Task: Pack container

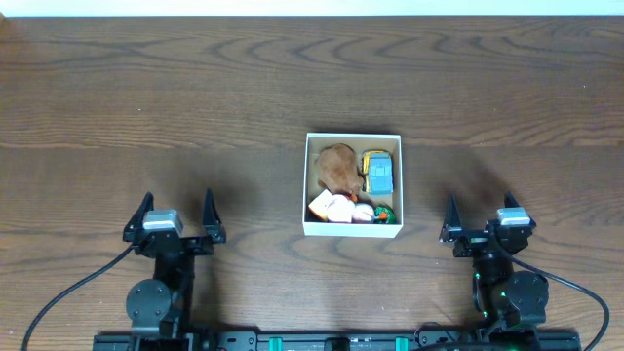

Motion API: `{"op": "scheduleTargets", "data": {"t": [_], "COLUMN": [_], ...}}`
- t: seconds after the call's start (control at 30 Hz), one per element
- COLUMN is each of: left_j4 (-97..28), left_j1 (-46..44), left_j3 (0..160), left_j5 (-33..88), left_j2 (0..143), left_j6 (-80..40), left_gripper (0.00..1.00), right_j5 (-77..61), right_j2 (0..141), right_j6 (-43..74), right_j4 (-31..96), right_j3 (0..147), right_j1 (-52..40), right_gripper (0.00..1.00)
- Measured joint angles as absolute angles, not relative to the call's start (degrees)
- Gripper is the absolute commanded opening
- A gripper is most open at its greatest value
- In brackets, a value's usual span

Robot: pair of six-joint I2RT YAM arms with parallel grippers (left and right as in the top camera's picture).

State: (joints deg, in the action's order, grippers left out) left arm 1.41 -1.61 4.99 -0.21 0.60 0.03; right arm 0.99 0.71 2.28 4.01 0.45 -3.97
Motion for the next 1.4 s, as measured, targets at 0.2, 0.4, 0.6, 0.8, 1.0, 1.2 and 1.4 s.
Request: {"op": "scheduleTargets", "data": {"t": [0.2, 0.4, 0.6, 0.8, 1.0, 1.2, 1.4], "left_j4": [3.25, -1.21, -1.67, -1.67, -1.67, -1.67, -1.67], "left_j1": [0.43, 0.75, 0.75, 0.75, 0.75, 0.75, 0.75], "left_j3": [1.45, 0.99, 1.21, 1.23, 1.23, 1.23, 1.23], "left_j5": [-0.25, -0.05, 0.01, 0.01, 0.01, 0.01, 0.01], "left_j2": [0.58, 0.6, 0.58, 0.58, 0.58, 0.58, 0.58], "left_j6": [0.03, -0.21, -0.23, -0.23, -0.23, -0.23, -0.23], "left_gripper": [0.98, 0.98, 0.98, 0.98, 0.98, 0.98, 0.98], "right_j5": [1.02, 1.02, 1.02, 1.02, 1.02, 1.02, 1.02], "right_j2": [0.71, 0.71, 0.71, 0.71, 0.71, 0.71, 0.71], "right_j6": [2.28, 2.28, 2.28, 2.28, 2.28, 2.28, 2.28], "right_j4": [4.01, 4.01, 3.99, 3.99, 4.01, 3.99, 3.99], "right_j3": [0.45, 0.45, 0.45, 0.45, 0.45, 0.45, 0.45], "right_j1": [-3.97, -3.97, -3.97, -3.97, -3.97, -3.97, -3.97], "right_gripper": [0.99, 0.99, 0.99, 0.99, 0.99, 0.99, 0.99]}}
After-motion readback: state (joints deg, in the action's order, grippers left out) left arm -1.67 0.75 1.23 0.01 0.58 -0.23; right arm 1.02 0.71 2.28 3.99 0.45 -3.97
